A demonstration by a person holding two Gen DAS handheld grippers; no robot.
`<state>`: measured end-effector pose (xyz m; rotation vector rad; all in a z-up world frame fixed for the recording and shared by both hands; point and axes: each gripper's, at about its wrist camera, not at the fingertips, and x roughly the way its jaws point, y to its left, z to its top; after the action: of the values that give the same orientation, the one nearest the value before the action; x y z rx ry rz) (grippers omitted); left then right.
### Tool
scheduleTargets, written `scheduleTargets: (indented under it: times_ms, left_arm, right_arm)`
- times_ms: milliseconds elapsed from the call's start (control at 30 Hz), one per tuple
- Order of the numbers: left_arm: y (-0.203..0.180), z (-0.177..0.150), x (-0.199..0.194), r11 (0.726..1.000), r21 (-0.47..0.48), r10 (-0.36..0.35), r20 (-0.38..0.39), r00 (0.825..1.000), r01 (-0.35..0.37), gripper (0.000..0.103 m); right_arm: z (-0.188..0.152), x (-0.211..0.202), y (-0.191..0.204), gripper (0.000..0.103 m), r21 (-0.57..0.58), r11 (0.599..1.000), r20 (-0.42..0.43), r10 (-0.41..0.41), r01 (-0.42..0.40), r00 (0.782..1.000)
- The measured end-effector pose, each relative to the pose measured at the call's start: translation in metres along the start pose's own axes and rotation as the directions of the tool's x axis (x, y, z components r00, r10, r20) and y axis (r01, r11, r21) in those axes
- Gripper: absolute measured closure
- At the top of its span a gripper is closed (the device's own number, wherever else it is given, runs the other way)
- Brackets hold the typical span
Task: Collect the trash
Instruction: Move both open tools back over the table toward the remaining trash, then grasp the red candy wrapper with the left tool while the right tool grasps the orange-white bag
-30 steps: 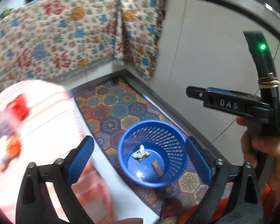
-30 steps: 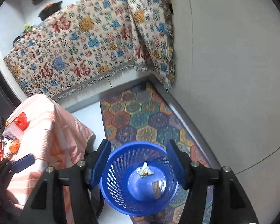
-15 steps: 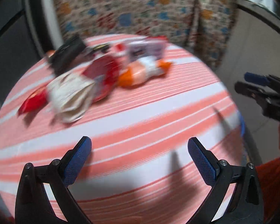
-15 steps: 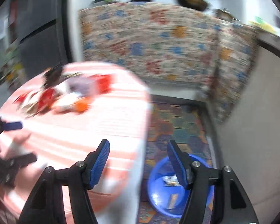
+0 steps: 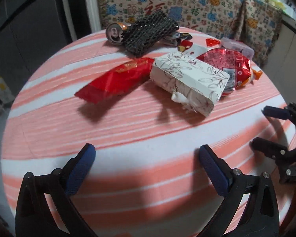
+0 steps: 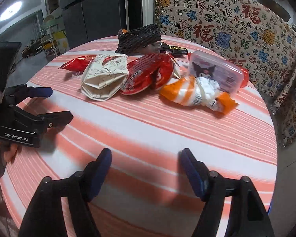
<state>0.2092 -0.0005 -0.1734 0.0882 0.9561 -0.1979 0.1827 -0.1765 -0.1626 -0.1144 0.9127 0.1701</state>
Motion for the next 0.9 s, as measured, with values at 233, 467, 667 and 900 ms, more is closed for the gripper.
scheduleTargets:
  times_ms: [233, 467, 667, 900]
  left_arm:
    - [0.002, -0.004, 0.002, 1.000, 0.027, -0.012, 0.003, 1.000, 0.012, 0.000]
    - [0.015, -0.006, 0.001, 0.993, 0.097, -0.065, -0.006, 0.998, 0.065, 0.000]
    - [0.063, 0.001, 0.006, 0.999, 0.037, -0.027, 0.000, 1.000, 0.027, 0.000]
    - [0.067, 0.034, 0.016, 0.990, 0.126, -0.075, 0.059, 0.995, 0.068, 0.001]
  right_arm:
    - [0.018, 0.015, 0.010, 0.006, -0.001, 1.000, -0.019, 0.000, 0.000, 1.000]
    - [0.021, 0.020, 0.006, 0.000, -0.012, 1.000, -0.034, 0.014, -0.014, 0.999]
    - [0.012, 0.014, -0.014, 0.000, -0.037, 0.999, -0.031, 0.025, -0.026, 0.999]
    - [0.005, 0.010, -0.033, 0.000, -0.012, 1.000, -0.025, 0.006, -0.006, 1.000]
